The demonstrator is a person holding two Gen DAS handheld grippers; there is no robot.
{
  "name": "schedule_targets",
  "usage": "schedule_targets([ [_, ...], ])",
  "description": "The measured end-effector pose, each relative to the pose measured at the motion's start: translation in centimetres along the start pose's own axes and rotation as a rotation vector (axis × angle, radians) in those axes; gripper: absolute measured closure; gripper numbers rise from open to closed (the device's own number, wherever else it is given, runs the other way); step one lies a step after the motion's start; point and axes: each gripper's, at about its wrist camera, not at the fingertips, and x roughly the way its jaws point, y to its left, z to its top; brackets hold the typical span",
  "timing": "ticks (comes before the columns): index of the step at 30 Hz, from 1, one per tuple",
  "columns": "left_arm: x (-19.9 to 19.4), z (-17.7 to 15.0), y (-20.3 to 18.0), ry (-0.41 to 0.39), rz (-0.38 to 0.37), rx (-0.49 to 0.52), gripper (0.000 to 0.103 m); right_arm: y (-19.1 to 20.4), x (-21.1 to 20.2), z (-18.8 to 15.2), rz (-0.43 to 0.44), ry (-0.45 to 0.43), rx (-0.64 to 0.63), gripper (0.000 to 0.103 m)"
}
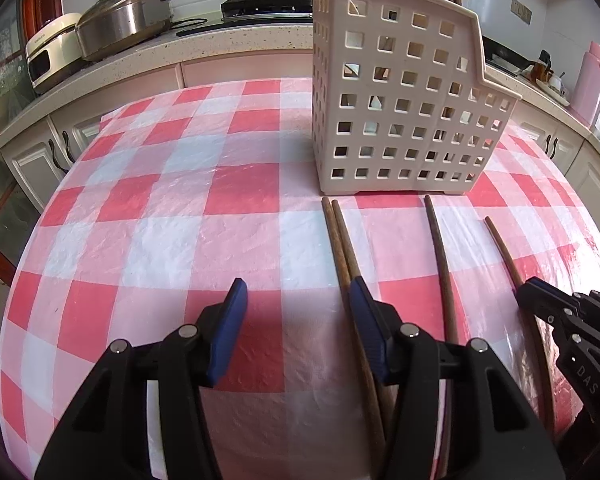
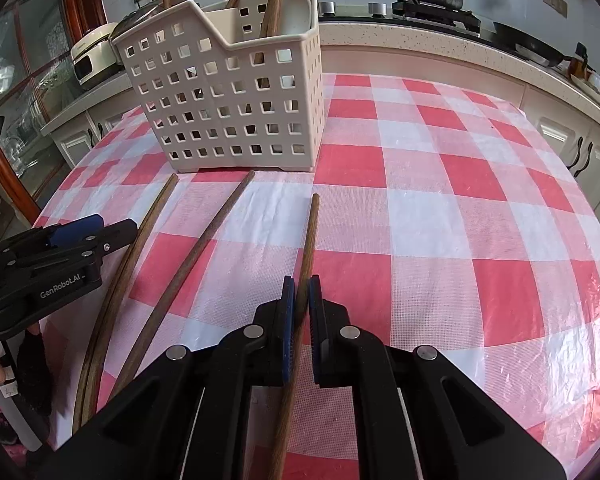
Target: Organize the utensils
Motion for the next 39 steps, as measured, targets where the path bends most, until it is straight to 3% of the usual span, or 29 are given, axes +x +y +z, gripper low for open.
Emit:
schedule_targets([
  [5, 0.6, 0.3, -0.9, 0.045, -0.018, 0.028, 0.065, 0.0, 0.0, 0.0, 0.001, 0.0, 0.002, 0.096],
  [10, 0.6, 0.2, -1.4, 0.035, -0.003, 0.049, 0.07, 0.1, 0.1, 0.1, -0.003, 0.008, -0.011, 0.096],
  [12, 0.6, 0.3, -1.3, 0.037, -0.007, 0.051, 0.078, 0.0, 0.2, 0.3, -0.005, 0.016, -0.018, 0.096],
  [17, 0.5, 0.3, -1.0, 0.037, -0.017, 0.058, 0.084, 0.3, 0.6, 0.9, -0.03, 0.037, -0.036, 0.096],
  [20, 0.5, 0.2, -0.9, 0.032, -0.018, 0.06, 0.094, 0.6, 0.7, 0.8, -0.044, 0.037, -0.055, 0.096],
  [30, -0.6, -0.4, 0.5, 0.007, -0.058, 0.022, 0.097, -0.1, -0.5, 0.6, -0.028, -0.021, 0.013, 0.097],
  [39, -5.6, -0.4, 1.0, -0.11, -0.059, 0.018, 0.097, 0.7, -4.6, 1.3, -0.022, -0.133, 0.018, 0.097],
])
